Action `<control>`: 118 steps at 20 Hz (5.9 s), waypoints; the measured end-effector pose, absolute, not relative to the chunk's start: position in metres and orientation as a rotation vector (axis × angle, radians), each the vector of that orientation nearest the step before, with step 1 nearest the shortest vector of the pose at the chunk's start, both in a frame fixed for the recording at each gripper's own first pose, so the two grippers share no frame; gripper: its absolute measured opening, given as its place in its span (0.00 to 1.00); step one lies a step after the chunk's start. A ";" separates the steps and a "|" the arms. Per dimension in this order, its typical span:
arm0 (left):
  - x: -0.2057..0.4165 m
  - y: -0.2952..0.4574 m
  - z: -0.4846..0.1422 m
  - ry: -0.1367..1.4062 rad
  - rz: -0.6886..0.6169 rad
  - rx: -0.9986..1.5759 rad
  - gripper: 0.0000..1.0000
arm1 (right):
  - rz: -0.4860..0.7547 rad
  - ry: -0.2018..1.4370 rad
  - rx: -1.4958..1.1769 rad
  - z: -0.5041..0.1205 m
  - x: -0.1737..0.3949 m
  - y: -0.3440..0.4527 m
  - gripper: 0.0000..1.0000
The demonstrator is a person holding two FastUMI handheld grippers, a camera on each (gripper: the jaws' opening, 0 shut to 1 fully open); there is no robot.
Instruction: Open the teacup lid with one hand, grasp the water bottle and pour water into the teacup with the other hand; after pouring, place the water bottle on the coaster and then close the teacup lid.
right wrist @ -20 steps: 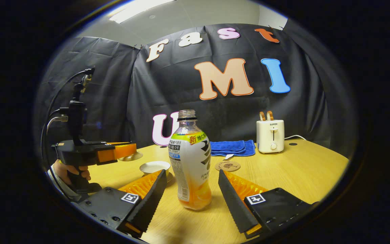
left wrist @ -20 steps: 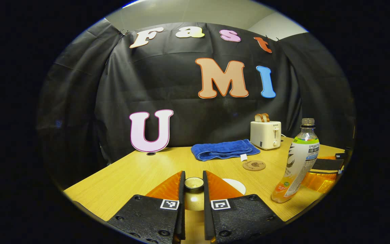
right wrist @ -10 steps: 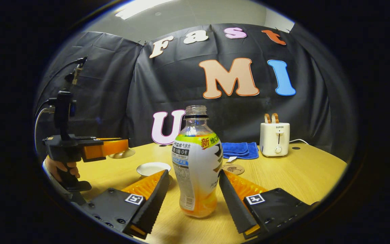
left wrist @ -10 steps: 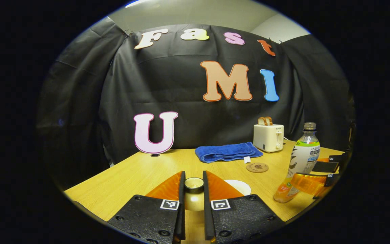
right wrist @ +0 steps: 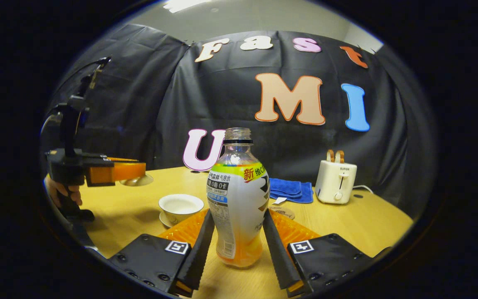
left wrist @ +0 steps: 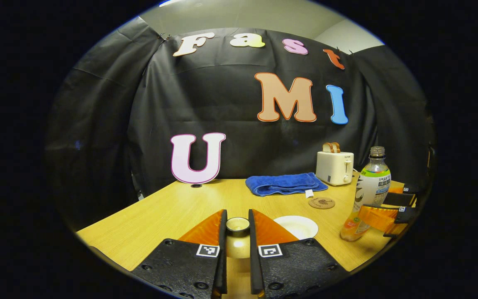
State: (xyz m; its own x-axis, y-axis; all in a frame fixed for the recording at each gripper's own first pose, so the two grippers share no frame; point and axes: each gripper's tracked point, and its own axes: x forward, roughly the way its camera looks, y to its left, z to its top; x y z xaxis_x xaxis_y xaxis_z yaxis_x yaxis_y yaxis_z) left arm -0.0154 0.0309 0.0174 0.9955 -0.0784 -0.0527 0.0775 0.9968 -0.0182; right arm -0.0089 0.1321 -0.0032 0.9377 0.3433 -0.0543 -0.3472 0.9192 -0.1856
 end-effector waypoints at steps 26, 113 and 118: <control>-0.029 0.066 0.019 0.014 -0.031 -0.037 0.19 | 0.263 -0.196 -1.157 -0.012 0.042 0.153 0.72; -0.037 0.071 0.030 0.002 -0.031 -0.077 0.20 | 0.317 -0.125 -1.061 0.022 0.048 0.146 0.73; -0.037 0.068 0.030 0.002 -0.038 -0.081 0.20 | 0.303 -0.033 -0.826 0.024 0.062 0.132 0.73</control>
